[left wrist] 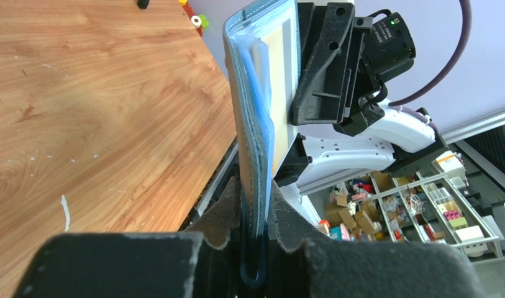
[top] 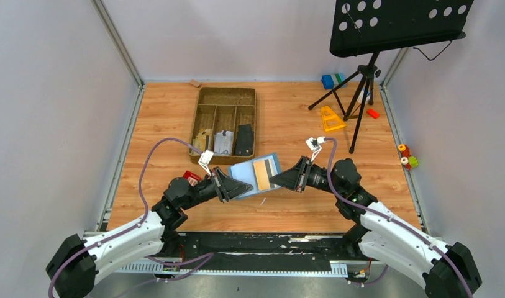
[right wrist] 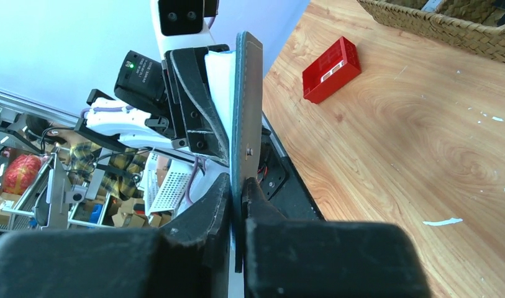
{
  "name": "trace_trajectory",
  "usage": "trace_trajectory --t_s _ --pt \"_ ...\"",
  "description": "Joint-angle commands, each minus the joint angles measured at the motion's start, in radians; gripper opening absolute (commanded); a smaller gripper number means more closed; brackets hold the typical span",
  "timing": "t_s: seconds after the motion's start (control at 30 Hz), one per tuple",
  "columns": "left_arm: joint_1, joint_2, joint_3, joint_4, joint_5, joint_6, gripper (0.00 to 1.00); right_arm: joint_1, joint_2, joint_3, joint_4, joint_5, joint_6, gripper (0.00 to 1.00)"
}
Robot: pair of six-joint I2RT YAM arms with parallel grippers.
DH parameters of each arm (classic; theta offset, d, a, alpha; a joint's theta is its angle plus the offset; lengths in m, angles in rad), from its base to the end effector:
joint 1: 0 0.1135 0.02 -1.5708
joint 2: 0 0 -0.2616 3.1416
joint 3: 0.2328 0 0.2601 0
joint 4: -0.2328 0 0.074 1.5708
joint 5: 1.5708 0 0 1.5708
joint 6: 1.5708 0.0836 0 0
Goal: Take the credit cards out of the card holder
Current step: Remove the credit card from the card holder.
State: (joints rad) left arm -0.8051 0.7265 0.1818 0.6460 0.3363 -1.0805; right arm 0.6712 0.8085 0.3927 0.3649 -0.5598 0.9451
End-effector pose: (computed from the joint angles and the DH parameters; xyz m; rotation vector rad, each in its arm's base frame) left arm 0.1354 -0.1807 0.2229 0.0841 1.7492 -1.7132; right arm 0.1601 0.1839 0.2480 -0.2464 1.8891 1.6277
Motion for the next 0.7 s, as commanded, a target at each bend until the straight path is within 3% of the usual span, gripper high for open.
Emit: trace_trajectory --t_s 0.0,0.1,0.17,0.2,0.33,0.4,0.57,0.67 --pt "-0.004 -0.032 0.003 -0.047 -0.042 0.004 0.04 0.009 -0.046 -0.013 0.048 0.011 0.012 0.00" --pt "-0.003 -0.081 0.029 -0.233 -0.115 0.035 0.29 0.008 -0.071 -0.027 0.045 0.032 0.008 0.00" --pt "-0.003 -0.099 0.040 -0.307 -0.142 0.048 0.65 0.008 -0.073 -0.019 0.019 0.037 -0.008 0.00" --pt "-0.003 -0.108 0.053 -0.357 -0.160 0.056 0.72 0.008 -0.069 -0.011 -0.003 0.037 -0.019 0.00" --pt "-0.003 -0.149 0.170 -0.702 -0.307 0.161 0.79 0.008 -0.067 0.024 -0.129 0.069 -0.090 0.00" --pt "-0.003 -0.177 0.207 -0.784 -0.333 0.204 0.79 0.009 -0.074 0.029 -0.165 0.098 -0.111 0.00" --pt "-0.003 -0.239 0.253 -0.848 -0.369 0.237 0.76 0.009 -0.079 0.044 -0.228 0.144 -0.152 0.00" --pt "-0.003 -0.209 0.243 -0.726 -0.243 0.221 0.68 0.009 -0.073 0.044 -0.227 0.138 -0.155 0.00"
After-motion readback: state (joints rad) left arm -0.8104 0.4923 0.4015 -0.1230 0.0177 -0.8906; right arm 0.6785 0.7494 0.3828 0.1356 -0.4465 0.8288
